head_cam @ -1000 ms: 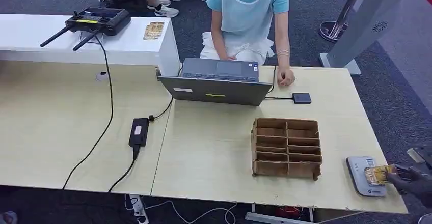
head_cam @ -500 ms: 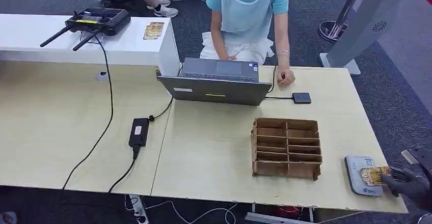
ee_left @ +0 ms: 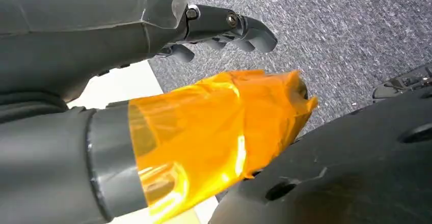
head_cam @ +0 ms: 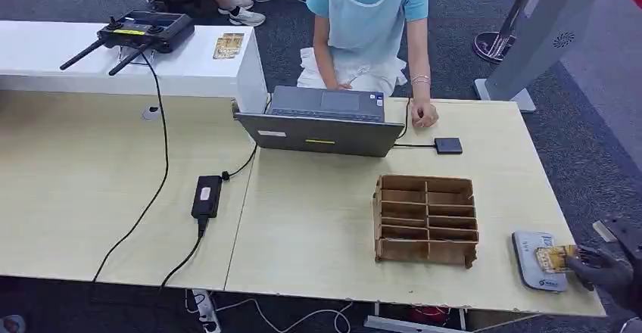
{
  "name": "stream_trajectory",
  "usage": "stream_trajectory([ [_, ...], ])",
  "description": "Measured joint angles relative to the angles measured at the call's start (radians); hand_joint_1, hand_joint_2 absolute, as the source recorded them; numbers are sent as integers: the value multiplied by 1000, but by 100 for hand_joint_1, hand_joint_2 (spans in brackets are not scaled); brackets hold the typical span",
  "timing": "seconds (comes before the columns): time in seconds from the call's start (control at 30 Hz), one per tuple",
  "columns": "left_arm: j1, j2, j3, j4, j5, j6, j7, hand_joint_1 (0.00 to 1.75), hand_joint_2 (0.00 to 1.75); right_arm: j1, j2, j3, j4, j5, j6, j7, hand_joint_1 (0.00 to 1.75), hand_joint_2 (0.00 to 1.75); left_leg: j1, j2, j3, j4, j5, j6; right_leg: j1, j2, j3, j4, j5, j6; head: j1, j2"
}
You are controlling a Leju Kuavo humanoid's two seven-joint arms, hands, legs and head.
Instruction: Pass the card to the sensor for recognition and then transmit it.
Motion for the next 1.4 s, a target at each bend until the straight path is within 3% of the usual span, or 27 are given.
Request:
stream_trajectory([
  [0.2,0,0,0,0,2,0,1,0,0,-26,11,-14,0,26,-29,-12,175,175,0,0,0,0,0,0,0,0,0,0,0,0,0,0],
  [0.83,-1,-1,0,0,10,2,2,0,0,-97,12,-63,-19,33,-8,-19,175,175,0,1,-1,0,0,0,-1,1,0,1,0,0,0,0],
  [1.13,-1,-6,0,0,30,10,5,0,0,-350,-26,-71,-119,63,69,18,175,175,-2,3,-1,0,1,0,-2,2,-1,2,2,0,0,0],
  [1.4,-7,-17,0,0,43,11,11,0,0,-700,36,106,-160,224,-27,53,175,175,-1,5,0,0,3,-2,-1,4,-2,4,3,-2,0,0],
])
